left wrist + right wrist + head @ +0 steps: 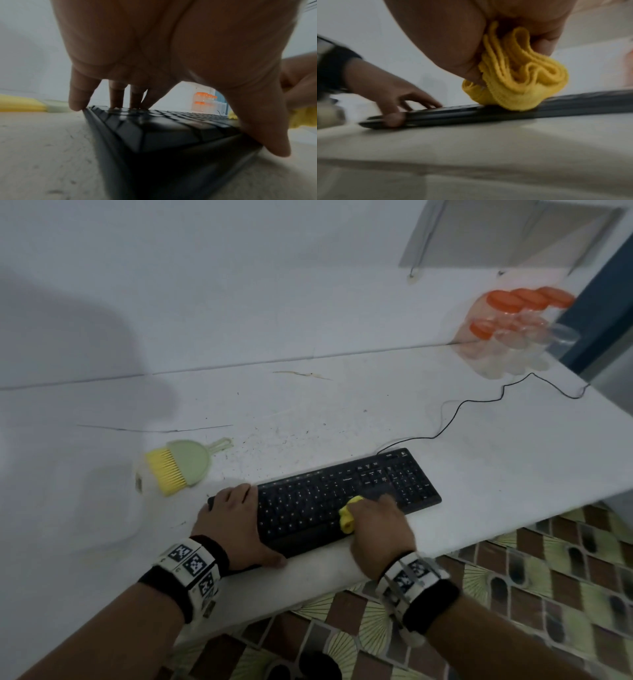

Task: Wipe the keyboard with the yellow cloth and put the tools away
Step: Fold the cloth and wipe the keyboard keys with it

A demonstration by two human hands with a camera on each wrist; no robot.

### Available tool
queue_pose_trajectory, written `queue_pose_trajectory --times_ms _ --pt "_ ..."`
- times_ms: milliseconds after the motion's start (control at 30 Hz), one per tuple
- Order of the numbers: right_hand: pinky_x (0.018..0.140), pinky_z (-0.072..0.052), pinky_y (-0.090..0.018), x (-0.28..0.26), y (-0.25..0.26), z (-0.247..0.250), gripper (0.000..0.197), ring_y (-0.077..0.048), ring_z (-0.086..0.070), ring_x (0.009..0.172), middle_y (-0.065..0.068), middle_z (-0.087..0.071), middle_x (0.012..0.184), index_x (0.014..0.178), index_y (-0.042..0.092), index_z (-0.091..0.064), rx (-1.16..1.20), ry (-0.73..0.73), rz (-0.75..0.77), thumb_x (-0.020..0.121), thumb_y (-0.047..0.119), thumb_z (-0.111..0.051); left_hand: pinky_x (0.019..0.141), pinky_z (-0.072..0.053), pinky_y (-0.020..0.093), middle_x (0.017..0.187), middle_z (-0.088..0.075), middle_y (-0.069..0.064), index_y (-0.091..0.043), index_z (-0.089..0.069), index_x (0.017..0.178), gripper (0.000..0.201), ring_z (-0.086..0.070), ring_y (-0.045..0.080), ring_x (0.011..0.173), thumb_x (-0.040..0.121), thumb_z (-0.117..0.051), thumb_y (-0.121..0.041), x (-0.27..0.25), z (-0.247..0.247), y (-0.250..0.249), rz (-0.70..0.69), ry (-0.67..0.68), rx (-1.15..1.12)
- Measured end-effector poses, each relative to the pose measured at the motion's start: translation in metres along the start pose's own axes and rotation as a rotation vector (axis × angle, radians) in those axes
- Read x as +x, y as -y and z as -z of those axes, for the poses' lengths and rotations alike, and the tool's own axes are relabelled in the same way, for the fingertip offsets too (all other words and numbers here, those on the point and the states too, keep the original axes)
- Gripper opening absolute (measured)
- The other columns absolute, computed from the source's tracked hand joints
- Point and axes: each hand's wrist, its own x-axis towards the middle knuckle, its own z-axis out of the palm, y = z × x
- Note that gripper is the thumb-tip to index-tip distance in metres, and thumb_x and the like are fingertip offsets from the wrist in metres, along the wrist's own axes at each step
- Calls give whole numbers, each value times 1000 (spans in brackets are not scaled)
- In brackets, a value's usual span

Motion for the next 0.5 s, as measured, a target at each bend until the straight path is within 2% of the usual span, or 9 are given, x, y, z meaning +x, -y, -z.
queue_pose_trajectory --times_ms 67,133,167,233,300,333,400,467,500 --pt "76 -50 -41 -11 39 -10 34 -30 -50 100 -4 -66 101 99 16 -64 66 -2 143 72 10 -44 123 -28 51 166 -19 1 -17 -10 161 158 -20 28 152 36 -56 -103 1 -1 0 -4 -18 -2" --pt "76 -50 -41 -13 49 -16 36 -29 -50 98 -2 -67 100 100 19 -64 99 37 249 71 10 -46 122 -30 51 166 -19 1 -17 -10 161 159 -20 28 152 36 -56 -104 2 -1 0 -7 -24 4" --pt "78 -51 -39 -10 43 -13 39 -27 -50 97 0 -68 100 100 23 -65 134 36 223 69 9 -46 121 -31 51 166 -20 0 -18 -11 161 158 -21 27 151 37 -57 -103 2 -1 0 -10 -29 2" --pt "79 -54 -36 5 18 -7 43 -24 -54 92 3 -70 98 100 27 -66 181 -48 69 68 8 -44 120 -33 51 164 -23 -1 -19 -13 159 155 -23 26 150 37 -59 -103 2 0 1 -13 -28 -9" --pt "78 -54 -36 15 -4 1 38 -26 -54 95 1 -70 98 100 24 -67 109 -130 -64 73 4 -50 119 -33 51 163 -23 -1 -18 -14 159 156 -23 27 149 36 -59 -102 3 1 -1 -11 -14 0" --pt "78 -54 -37 15 -3 2 35 -28 -55 98 -2 -69 99 101 20 -67 91 -137 -83 74 2 -52 119 -34 51 163 -23 -1 -18 -14 159 156 -23 27 149 35 -59 -102 3 2 -2 -8 -10 5" --pt "78 -54 -41 5 19 -1 34 -33 -56 100 -8 -66 101 102 14 -67 71 -69 16 74 2 -52 119 -34 51 162 -23 -1 -18 -15 159 157 -24 26 148 35 -60 -102 3 2 -2 -3 -17 5" --pt "79 -52 -43 -11 44 -10 37 -31 -52 101 -5 -66 104 105 17 -65 74 14 201 73 6 -50 118 -35 51 161 -25 -1 -18 -15 159 156 -25 26 148 35 -60 -102 2 1 -2 -4 -25 3" --pt "81 -52 -41 -13 49 -7 38 -28 -51 101 -2 -66 103 105 20 -64 119 21 212 73 6 -50 116 -37 51 160 -27 -1 -18 -17 158 155 -27 26 147 34 -60 -102 2 1 -1 -9 -33 5"
